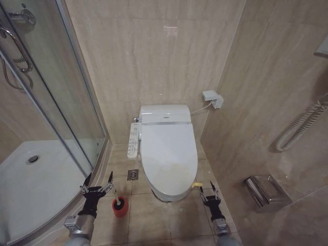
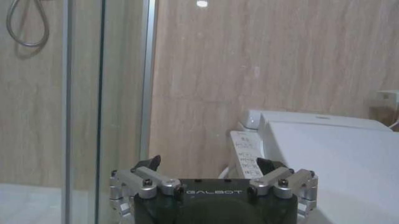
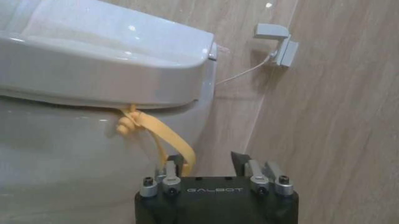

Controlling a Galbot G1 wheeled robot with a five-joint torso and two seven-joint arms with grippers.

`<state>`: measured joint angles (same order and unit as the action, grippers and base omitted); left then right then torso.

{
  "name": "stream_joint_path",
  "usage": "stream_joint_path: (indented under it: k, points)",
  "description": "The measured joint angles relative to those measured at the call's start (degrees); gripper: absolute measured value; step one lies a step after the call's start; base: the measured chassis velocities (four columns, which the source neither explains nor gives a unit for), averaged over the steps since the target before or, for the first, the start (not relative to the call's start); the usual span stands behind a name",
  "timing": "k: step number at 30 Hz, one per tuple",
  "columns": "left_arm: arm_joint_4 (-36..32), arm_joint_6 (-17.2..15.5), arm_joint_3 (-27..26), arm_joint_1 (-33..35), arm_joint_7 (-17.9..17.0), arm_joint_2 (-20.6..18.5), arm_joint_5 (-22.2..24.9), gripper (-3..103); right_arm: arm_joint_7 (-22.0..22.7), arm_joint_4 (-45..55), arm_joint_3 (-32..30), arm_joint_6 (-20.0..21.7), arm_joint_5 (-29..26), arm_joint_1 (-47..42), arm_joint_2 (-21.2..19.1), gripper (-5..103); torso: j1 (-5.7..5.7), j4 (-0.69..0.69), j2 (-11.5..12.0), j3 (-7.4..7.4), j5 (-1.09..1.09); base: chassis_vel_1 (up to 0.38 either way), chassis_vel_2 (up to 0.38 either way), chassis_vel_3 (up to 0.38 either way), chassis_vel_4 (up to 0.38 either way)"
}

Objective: Open the toilet lid, clean the toilet bowl with a toilet brush, close the toilet lid, and flush.

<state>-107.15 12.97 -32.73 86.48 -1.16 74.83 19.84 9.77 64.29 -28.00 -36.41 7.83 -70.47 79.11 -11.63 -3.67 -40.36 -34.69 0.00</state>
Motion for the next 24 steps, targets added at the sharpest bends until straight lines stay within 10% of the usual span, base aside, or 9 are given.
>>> stream_joint_path:
  k: [4,5,12,13,24]
  points:
    - [0.0,0.1,-0.1,0.0,0.0,0.2,0.0,100,-0.2,1.0,0.1,-0.4,-0.1,-0.7,0.2,62,0.00,0.00,0.0,0.00,0.00,0.000,0.000,0.000,0.000]
    - [0.0,0.1,0.0,0.0,0.0,0.3,-0.1,100,-0.2,1.4,0.1,-0.5,-0.2,-1.0,0.3,35,0.00,0.00,0.0,0.00,0.00,0.000,0.000,0.000,0.000]
    - [0.0,0.1,-0.1,-0.1,0.0,0.3,-0.1,100,-0.4,3.8,0.4,-0.7,-1.0,-2.7,0.4,35,0.01,0.00,0.0,0.00,0.00,0.000,0.000,0.000,0.000]
    - [0.0,0.1,-0.2,-0.1,0.0,0.2,-0.1,100,-0.4,4.7,0.5,-0.7,-1.4,-3.3,0.4,9,0.01,0.00,0.0,0.00,0.00,0.000,0.000,0.000,0.000]
    - [0.3,0.3,-1.1,-0.3,-0.1,0.2,0.1,100,0.8,18.0,1.7,-0.3,-5.8,-11.3,0.4,0,0.01,0.02,0.0,0.00,0.00,0.000,0.000,0.000,0.000]
